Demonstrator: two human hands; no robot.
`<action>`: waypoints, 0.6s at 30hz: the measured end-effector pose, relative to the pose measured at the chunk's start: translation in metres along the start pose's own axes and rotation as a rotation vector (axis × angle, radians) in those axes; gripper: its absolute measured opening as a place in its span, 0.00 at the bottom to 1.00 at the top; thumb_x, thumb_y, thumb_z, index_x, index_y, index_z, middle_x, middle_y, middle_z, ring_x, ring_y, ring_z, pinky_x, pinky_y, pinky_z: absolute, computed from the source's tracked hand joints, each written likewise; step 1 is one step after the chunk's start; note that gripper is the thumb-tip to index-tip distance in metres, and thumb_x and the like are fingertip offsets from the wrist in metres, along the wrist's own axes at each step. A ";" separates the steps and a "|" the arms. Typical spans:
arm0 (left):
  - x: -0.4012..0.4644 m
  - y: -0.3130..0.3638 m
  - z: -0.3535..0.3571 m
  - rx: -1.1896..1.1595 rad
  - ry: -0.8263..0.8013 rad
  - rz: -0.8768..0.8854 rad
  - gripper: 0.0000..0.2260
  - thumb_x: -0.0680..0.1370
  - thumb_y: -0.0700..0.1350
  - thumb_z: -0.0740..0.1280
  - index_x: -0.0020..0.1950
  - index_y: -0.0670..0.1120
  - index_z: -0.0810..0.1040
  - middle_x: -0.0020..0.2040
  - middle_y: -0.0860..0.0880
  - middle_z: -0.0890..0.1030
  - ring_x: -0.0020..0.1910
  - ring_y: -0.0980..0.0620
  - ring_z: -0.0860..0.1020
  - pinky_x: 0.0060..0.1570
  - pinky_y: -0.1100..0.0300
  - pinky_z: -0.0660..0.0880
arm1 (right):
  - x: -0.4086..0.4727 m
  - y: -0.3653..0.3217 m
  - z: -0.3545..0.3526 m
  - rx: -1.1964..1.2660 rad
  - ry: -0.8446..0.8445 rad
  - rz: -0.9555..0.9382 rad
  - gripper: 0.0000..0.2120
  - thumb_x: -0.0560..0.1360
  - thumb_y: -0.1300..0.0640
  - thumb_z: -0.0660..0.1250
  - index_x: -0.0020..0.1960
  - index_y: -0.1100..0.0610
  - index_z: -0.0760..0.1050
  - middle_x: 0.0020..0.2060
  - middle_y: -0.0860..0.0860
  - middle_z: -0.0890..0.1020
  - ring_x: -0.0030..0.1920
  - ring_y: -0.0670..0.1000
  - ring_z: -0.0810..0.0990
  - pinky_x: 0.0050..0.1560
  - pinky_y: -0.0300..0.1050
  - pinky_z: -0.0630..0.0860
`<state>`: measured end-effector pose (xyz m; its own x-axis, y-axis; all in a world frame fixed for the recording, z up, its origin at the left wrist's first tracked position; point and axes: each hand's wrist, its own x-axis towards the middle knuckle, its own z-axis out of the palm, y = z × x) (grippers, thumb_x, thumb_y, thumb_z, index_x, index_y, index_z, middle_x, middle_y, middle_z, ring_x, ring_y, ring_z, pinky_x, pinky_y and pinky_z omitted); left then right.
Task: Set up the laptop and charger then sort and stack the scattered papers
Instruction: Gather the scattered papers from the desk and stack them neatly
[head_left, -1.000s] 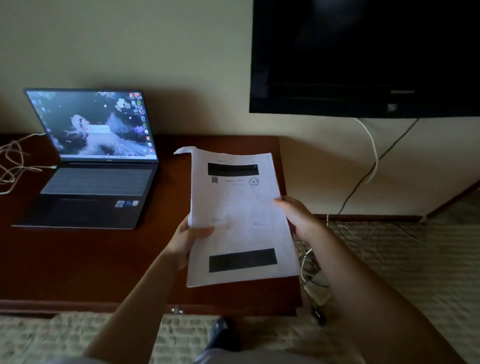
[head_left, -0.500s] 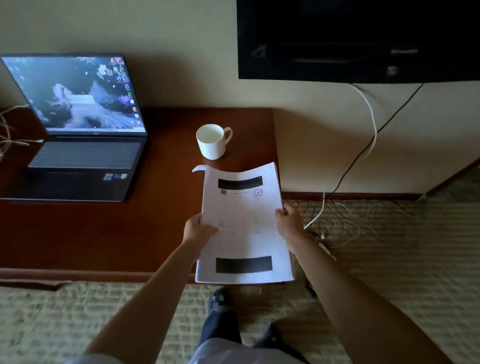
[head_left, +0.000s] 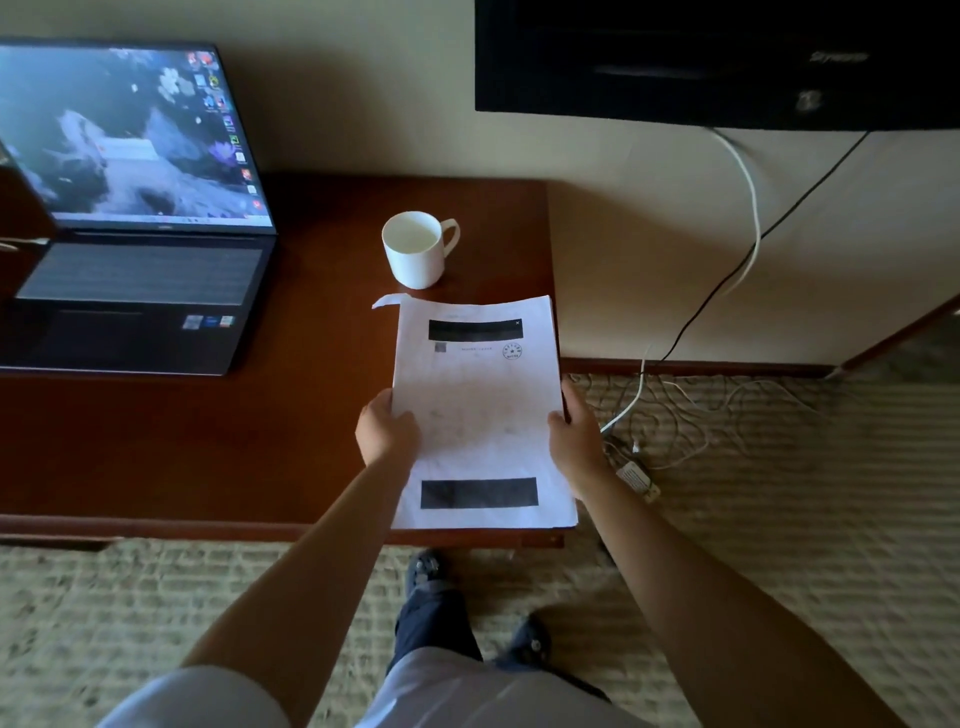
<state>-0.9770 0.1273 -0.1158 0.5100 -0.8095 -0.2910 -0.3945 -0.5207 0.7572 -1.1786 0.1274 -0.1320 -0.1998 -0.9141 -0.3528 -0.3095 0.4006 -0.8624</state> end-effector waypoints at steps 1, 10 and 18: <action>0.000 0.000 0.001 -0.013 0.008 0.000 0.10 0.77 0.34 0.60 0.52 0.44 0.77 0.48 0.46 0.79 0.45 0.49 0.77 0.48 0.51 0.80 | 0.002 0.000 -0.002 0.013 -0.013 -0.006 0.25 0.80 0.65 0.53 0.75 0.52 0.60 0.72 0.50 0.66 0.71 0.52 0.66 0.70 0.55 0.66; 0.008 -0.004 0.005 -0.016 0.049 0.064 0.14 0.78 0.36 0.59 0.59 0.46 0.78 0.52 0.50 0.79 0.48 0.51 0.76 0.52 0.50 0.78 | 0.022 0.003 0.006 -0.107 -0.038 -0.052 0.28 0.80 0.66 0.51 0.77 0.50 0.52 0.76 0.50 0.59 0.75 0.51 0.58 0.73 0.49 0.61; 0.002 -0.009 0.006 0.039 0.013 0.097 0.13 0.78 0.35 0.59 0.57 0.46 0.77 0.51 0.49 0.79 0.45 0.51 0.76 0.50 0.50 0.80 | 0.011 0.030 0.014 -0.144 0.049 -0.067 0.28 0.77 0.66 0.52 0.74 0.46 0.56 0.63 0.61 0.72 0.53 0.58 0.72 0.45 0.50 0.70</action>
<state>-0.9769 0.1293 -0.1268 0.4776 -0.8531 -0.2101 -0.4717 -0.4508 0.7579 -1.1770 0.1283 -0.1671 -0.2181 -0.9362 -0.2757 -0.4529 0.3473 -0.8211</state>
